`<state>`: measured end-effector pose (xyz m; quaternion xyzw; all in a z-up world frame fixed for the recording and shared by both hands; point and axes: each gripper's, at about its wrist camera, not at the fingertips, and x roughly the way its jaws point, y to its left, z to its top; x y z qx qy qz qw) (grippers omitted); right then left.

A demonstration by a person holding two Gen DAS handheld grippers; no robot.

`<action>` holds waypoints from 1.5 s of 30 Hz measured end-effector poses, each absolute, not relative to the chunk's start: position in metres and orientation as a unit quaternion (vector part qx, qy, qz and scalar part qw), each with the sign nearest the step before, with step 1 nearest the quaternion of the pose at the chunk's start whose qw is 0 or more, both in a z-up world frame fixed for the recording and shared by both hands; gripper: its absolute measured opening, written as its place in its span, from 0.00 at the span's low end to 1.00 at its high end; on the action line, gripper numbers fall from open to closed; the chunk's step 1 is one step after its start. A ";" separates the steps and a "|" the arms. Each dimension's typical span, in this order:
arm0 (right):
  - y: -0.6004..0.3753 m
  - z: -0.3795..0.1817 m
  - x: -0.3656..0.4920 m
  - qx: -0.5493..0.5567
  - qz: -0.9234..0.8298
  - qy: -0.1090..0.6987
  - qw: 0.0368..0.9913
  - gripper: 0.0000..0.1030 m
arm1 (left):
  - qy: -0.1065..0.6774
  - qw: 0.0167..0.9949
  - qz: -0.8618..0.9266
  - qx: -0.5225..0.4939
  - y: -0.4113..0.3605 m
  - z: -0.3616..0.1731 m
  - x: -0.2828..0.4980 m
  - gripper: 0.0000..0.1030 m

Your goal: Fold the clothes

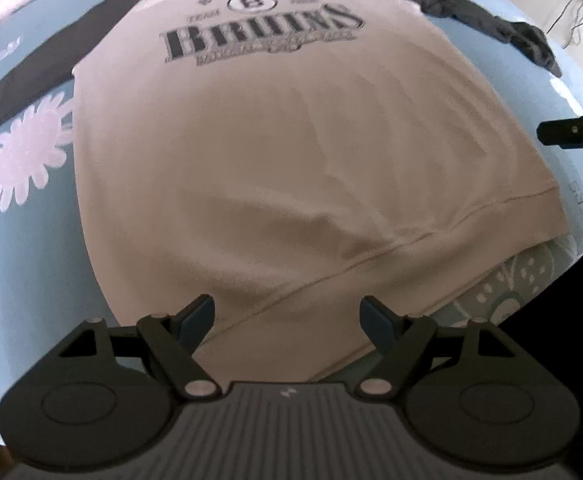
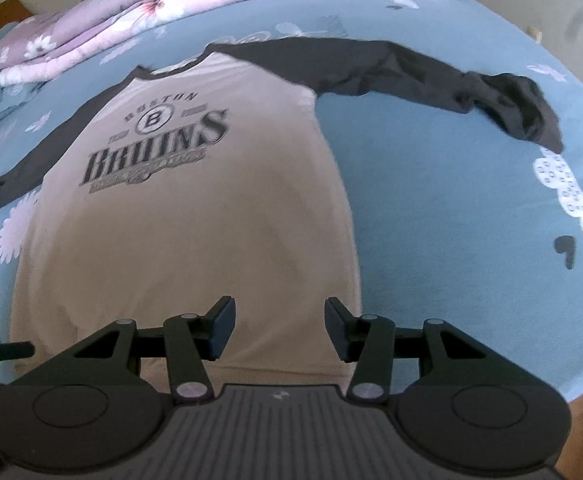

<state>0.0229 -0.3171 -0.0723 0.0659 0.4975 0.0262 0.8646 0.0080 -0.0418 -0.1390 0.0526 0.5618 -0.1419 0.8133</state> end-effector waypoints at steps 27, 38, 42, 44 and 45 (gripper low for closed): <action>-0.316 -0.053 0.028 0.064 0.031 0.479 0.875 0.57 | 0.557 0.819 -0.129 0.046 -0.028 -0.135 0.013 0.77; -0.320 -0.051 0.031 0.073 0.025 0.476 0.876 0.57 | 0.567 0.812 -0.130 0.056 -0.018 -0.151 0.004 0.77; -0.322 -0.051 0.030 0.078 0.023 0.475 0.876 0.57 | 0.566 0.812 -0.128 0.057 -0.019 -0.151 0.004 0.78; -0.323 -0.049 0.029 0.080 0.022 0.474 0.877 0.57 | 0.566 0.812 -0.127 0.058 -0.019 -0.151 0.005 0.78; -0.324 -0.049 0.029 0.081 0.020 0.473 0.877 0.57 | 0.567 0.812 -0.127 0.058 -0.019 -0.151 0.005 0.78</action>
